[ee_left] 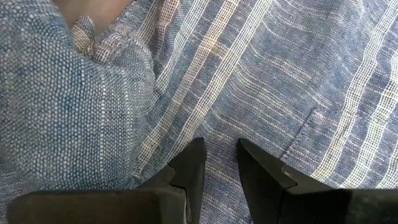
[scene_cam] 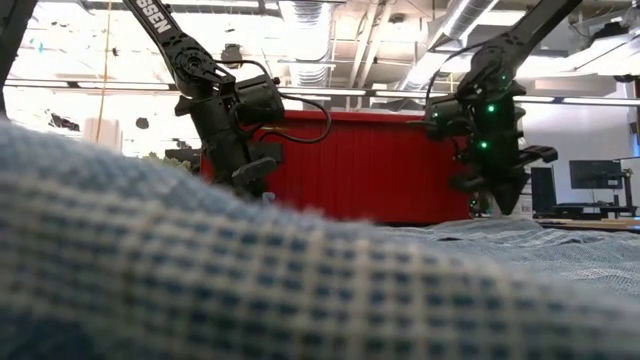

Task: Fold Laundry from Bin
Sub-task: Fold the blue polo shirt

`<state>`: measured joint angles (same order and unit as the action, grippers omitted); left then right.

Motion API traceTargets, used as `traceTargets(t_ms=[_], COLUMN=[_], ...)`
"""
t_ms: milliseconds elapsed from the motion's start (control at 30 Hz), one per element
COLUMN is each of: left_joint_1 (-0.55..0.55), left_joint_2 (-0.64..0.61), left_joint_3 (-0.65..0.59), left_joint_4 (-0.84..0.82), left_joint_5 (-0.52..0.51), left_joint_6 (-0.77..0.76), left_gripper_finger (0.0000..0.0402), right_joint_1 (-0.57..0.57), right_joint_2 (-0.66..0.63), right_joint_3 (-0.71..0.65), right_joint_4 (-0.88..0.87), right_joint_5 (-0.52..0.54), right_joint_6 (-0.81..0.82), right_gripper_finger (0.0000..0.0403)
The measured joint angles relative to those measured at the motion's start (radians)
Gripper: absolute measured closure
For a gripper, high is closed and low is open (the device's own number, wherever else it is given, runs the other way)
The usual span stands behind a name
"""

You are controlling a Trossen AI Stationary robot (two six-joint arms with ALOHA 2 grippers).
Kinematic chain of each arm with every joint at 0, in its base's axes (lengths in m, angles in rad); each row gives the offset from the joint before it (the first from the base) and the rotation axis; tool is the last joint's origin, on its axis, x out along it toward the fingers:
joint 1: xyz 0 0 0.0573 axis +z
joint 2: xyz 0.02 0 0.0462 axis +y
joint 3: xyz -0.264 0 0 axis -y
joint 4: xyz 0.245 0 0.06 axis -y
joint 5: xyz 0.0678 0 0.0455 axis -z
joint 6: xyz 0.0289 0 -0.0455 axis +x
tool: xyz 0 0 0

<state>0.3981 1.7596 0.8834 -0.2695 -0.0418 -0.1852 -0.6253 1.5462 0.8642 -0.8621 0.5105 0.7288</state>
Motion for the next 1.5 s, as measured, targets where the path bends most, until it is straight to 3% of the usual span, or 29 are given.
traceTargets(t_ms=[233,333,467,567,700,800,900,1500], left_joint_1=[0.000,0.001,0.000,0.000,0.000,0.000,0.000,0.000], left_joint_2=[0.000,0.000,0.000,0.000,0.000,0.000,0.000,0.000], left_joint_3=[0.000,0.000,0.000,0.000,0.000,-0.001,-0.001,-0.001], left_joint_4=[0.000,-0.001,0.000,-0.001,0.001,0.006,0.016,0.034], left_joint_5=[0.010,0.018,0.007,0.006,0.007,0.007,0.007,0.007], left_joint_6=[-0.014,-0.010,-0.009,0.011,0.016,0.009,0.008,-0.006], left_gripper_finger=[0.0313,0.0313,0.0313,0.0313,0.0313,0.0313,0.0313,0.0313], right_joint_1=[0.014,0.051,0.014,-0.031,-0.084,-0.112,-0.123,-0.123], right_joint_2=[-0.056,-0.083,-0.069,-0.054,-0.053,-0.053,-0.053,-0.052], right_joint_3=[0.001,0.004,0.003,0.002,-0.013,-0.035,-0.045,-0.104], right_joint_4=[0.035,0.089,0.094,0.095,0.112,0.106,0.104,0.238], right_joint_5=[-0.086,-0.060,-0.045,-0.074,-0.158,-0.159,-0.159,-0.186], right_joint_6=[-0.057,-0.090,-0.073,-0.060,-0.036,0.015,0.026,0.079], right_gripper_finger=[0.0377,0.0381,0.0382,0.0341,0.0252,0.0195,0.0167,0.0201])
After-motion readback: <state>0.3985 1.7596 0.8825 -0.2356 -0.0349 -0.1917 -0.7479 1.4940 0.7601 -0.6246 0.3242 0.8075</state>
